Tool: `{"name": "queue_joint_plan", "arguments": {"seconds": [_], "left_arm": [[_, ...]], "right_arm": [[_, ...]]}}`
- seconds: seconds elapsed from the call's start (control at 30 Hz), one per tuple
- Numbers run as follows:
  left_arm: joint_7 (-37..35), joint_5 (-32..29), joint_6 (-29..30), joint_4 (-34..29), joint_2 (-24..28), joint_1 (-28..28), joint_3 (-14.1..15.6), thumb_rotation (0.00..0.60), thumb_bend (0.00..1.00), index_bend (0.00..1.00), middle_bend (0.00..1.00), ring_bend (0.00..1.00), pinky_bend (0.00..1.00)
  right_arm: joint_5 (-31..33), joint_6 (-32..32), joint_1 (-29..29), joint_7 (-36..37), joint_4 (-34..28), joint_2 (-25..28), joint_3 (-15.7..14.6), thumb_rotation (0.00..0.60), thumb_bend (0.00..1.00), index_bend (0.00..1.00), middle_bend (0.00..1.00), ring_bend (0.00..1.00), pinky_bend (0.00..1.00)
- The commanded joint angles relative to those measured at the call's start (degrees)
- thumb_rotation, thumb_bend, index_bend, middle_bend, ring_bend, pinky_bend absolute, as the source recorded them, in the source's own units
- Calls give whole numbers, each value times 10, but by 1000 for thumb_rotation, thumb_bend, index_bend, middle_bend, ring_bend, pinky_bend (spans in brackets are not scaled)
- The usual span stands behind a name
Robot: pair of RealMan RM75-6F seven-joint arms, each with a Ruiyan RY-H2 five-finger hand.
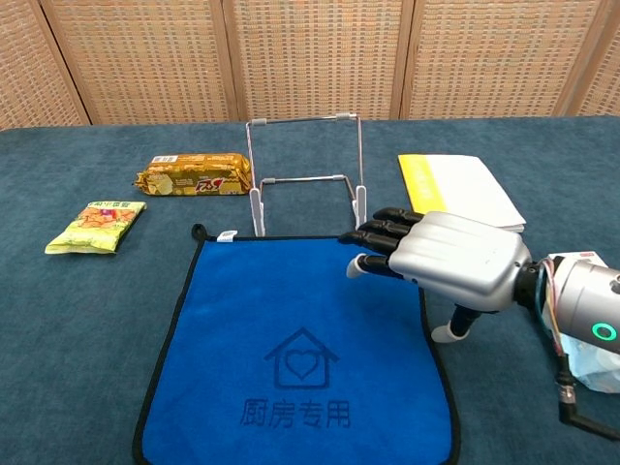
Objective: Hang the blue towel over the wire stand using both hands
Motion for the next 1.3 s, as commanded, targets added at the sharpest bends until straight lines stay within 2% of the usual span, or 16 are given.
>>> {"name": "queue_joint_plan", "arguments": {"seconds": [0.03, 0.33, 0.4, 0.67, 0.77, 0.9, 0.97, 1.13, 1.3], "left_arm": [[-1, 0, 0, 0, 0, 0, 0, 600, 0, 0, 0, 0, 0], [-3, 1, 1, 0, 1, 0, 0, 600, 0, 0, 0, 0, 0], [-2, 1, 1, 0, 1, 0, 1, 600, 0, 0, 0, 0, 0], [0, -1, -1, 0, 0, -1, 1, 600, 0, 0, 0, 0, 0], [0, -1, -1, 0, 0, -2, 1, 600, 0, 0, 0, 0, 0], [0, -1, -1, 0, 0, -2, 1, 600, 0, 0, 0, 0, 0], [0, -1, -1, 0, 0, -2, 1, 600, 0, 0, 0, 0, 0], [-2, -2, -2, 1, 0, -2, 1, 600, 0, 0, 0, 0, 0], [-1, -5, -5, 2, 0, -3, 0, 600, 0, 0, 0, 0, 0]], "right_arm": [[5, -2, 2, -5, 1, -4, 3, 600, 0, 189, 42, 0, 6], [24, -7, 6, -15, 8, -15, 13, 600, 12, 199, 43, 0, 6], [30, -8, 6, -16, 7, -17, 15, 600, 65, 206, 43, 0, 6], [34, -8, 10, -11, -2, -17, 13, 600, 381, 234, 49, 0, 6], [35, -7, 10, -7, -5, -19, 12, 600, 435, 238, 50, 0, 6], [39, -8, 11, -8, -3, -23, 11, 600, 440, 255, 50, 0, 6], [40, -8, 11, -8, -2, -24, 11, 600, 440, 292, 50, 0, 6], [36, -2, 11, 0, 7, -29, 7, 600, 440, 479, 57, 0, 19], [35, 1, 12, 8, 13, -33, 5, 600, 439, 575, 58, 0, 20]]}}
